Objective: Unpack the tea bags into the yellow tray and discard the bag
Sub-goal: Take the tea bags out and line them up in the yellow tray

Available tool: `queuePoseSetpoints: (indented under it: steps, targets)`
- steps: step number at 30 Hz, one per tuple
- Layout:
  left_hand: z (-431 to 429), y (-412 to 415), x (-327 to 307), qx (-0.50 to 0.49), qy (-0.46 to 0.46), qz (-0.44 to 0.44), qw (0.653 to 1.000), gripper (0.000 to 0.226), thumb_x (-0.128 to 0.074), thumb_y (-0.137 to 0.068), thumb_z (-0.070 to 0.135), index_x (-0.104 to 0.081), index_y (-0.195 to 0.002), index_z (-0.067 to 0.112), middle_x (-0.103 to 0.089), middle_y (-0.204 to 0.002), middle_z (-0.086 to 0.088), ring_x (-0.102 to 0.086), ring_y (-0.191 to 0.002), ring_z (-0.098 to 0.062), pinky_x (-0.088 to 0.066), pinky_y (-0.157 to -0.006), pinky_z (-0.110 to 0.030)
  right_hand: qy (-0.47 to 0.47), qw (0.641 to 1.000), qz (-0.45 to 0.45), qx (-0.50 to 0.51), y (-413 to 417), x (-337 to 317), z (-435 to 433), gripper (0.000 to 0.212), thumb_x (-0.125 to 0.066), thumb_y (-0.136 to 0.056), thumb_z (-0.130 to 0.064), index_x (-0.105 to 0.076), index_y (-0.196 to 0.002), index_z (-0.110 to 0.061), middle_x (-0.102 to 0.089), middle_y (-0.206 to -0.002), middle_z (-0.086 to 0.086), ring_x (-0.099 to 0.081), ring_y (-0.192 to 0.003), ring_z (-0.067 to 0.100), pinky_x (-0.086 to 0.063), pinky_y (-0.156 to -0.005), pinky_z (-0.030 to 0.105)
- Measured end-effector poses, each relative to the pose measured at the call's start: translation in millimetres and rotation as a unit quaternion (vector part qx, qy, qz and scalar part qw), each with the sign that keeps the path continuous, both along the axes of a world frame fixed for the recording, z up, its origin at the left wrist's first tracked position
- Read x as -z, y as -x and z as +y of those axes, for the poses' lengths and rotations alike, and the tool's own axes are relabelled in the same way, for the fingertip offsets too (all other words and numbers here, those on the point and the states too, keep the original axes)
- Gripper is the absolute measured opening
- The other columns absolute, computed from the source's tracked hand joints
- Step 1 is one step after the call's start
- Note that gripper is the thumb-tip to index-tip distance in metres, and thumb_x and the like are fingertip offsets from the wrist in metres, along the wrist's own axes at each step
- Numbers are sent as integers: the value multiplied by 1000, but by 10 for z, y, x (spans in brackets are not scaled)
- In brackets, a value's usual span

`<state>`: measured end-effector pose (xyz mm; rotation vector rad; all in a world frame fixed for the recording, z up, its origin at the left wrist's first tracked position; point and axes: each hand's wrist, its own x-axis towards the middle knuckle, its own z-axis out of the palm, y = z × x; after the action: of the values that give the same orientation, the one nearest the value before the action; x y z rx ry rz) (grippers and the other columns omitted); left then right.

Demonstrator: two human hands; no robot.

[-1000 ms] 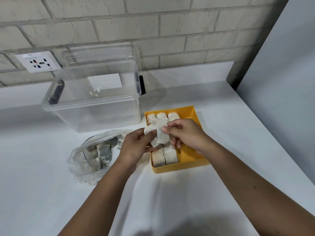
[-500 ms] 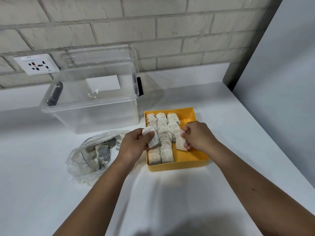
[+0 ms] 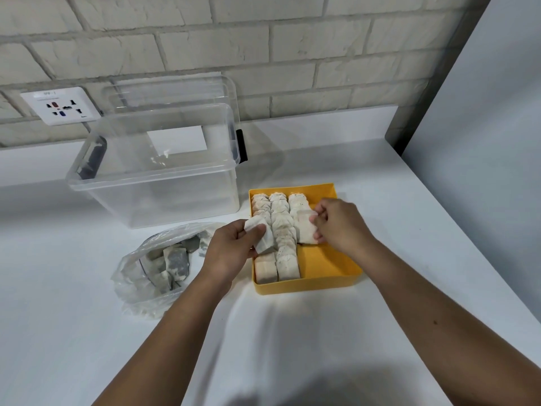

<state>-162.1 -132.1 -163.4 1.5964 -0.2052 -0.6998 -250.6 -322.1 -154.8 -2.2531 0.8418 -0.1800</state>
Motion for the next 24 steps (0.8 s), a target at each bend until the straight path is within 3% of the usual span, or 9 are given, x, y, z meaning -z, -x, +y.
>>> queuePoseSetpoints:
  steps: [4, 8, 13, 18, 20, 24]
  targets:
    - [2, -1, 7, 1, -4, -2, 1000, 14, -66, -94, 19, -73, -102, 10, -78, -96, -7, -74, -94, -23, -61, -82, -33, 42, 994, 99, -21, 26, 165, 35, 10, -57, -95, -22, -61, -99, -13, -70, -92, 9, -67, -82, 27, -55, -80, 37]
    - [-8, -5, 10, 2, -6, -3, 1000, 13, -66, -94, 19, -74, -101, 10, -78, -95, -6, -74, -93, -22, -61, -79, -30, 114, 984, 138, -13, -43, 154, 79, 12, -54, -96, -17, -57, -107, -12, -62, -100, 8, -52, -82, 23, -40, -68, 29]
    - [-1, -11, 0, 3, -4, 5, 1000, 13, -67, -93, 17, -74, -101, 9, -78, -94, -6, -75, -92, -22, -61, -78, -30, 118, 986, 120, 4, -114, 152, 124, 17, -54, -97, -15, -57, -114, -11, -65, -106, 9, -59, -88, 24, -41, -69, 27]
    - [-4, -4, -47, 8, 4, 18, 1000, 14, -69, -92, 16, -74, -101, 8, -78, -97, -9, -74, -93, -24, -61, -77, -28, 104, 993, 55, -5, -11, 63, 108, 35, -69, -88, -25, -56, -118, -13, -65, -106, 4, -62, -97, 24, -48, -78, 30]
    - [-16, 14, -77, 10, 11, 23, 1000, 13, -70, -91, 16, -75, -100, 7, -78, -97, -9, -75, -90, -21, -60, -73, -26, 55, 998, 1, -13, 54, -12, 124, 35, -73, -85, -27, -60, -115, -15, -66, -101, 1, -64, -90, 19, -50, -76, 27]
    - [-74, 40, -121, 17, 8, 12, 1000, 16, -72, -89, 17, -75, -98, 5, -76, -96, -15, -71, -77, -14, -60, -69, -23, -243, 967, -62, -54, 139, -216, 242, 27, -79, -80, -23, -69, -103, -13, -67, -78, 4, -66, -63, 14, -58, -63, 27]
